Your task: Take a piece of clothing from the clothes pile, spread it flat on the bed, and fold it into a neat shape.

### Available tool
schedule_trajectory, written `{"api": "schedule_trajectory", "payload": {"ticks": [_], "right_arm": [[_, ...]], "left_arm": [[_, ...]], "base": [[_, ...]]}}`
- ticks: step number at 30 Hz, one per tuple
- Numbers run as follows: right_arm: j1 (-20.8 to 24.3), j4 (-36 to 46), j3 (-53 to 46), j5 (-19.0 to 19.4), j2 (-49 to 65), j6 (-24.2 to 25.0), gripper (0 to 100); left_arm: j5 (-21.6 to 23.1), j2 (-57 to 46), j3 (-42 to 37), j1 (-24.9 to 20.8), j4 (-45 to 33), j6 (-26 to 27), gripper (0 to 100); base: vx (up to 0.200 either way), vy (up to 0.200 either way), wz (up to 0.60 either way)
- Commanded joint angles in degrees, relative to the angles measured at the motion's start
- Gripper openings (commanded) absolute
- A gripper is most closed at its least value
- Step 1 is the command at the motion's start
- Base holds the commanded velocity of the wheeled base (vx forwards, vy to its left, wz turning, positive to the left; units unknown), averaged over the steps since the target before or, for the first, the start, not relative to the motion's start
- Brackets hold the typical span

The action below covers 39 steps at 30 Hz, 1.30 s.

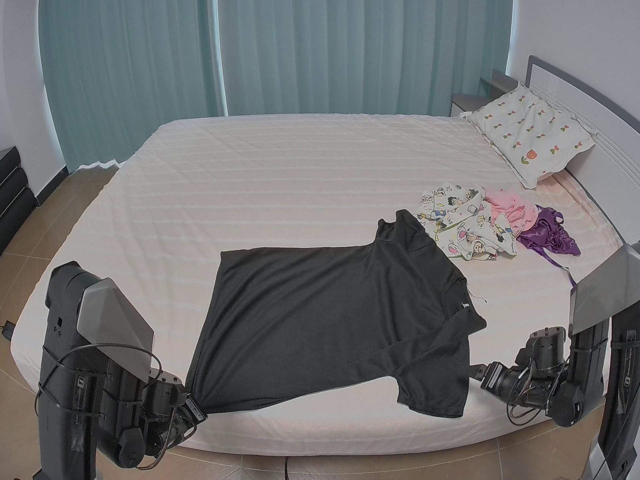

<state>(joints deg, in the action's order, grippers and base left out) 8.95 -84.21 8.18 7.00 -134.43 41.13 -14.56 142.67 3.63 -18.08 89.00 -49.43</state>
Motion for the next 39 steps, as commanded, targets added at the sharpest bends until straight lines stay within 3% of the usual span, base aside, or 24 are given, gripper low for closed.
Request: {"api": "schedule_trajectory", "payload": {"ticks": [1, 8, 12, 19, 25, 26, 39], "right_arm": [[5.2, -3.2, -5.6, -1.6, -3.7, 1.0, 100], [9.4, -5.5, -5.4, -5.9, -7.4, 2.9, 100], [13.2, -5.5, -5.0, -6.2, -7.0, 5.4, 100], [14.3, -5.5, -0.4, -9.2, -8.9, 6.1, 100], [14.3, -5.5, -0.1, -9.4, -9.0, 6.1, 100], [14.3, -5.5, -0.1, -9.5, -9.0, 6.1, 0], [12.2, -5.5, -4.0, -9.7, -7.9, 5.9, 0]], "left_arm": [[0.1, 0.3, -0.1, 0.0, 1.0, 0.0, 0], [-0.1, 0.4, -0.1, 0.0, 1.0, 0.0, 0], [-0.1, 0.4, -0.1, 0.0, 1.0, 0.0, 0], [-0.1, 0.4, -0.1, 0.0, 1.0, 0.0, 0], [-0.1, 0.4, 0.0, 0.0, 1.0, 0.0, 0], [-0.1, 0.4, 0.0, 0.0, 1.0, 0.0, 0], [0.1, 0.3, 0.1, 0.1, 1.0, 0.0, 0]], "base": [[0.000, 0.000, 0.00], [0.000, 0.000, 0.00], [0.000, 0.000, 0.00], [0.000, 0.000, 0.00], [0.000, 0.000, 0.00], [0.000, 0.000, 0.00], [0.000, 0.000, 0.00]]}}
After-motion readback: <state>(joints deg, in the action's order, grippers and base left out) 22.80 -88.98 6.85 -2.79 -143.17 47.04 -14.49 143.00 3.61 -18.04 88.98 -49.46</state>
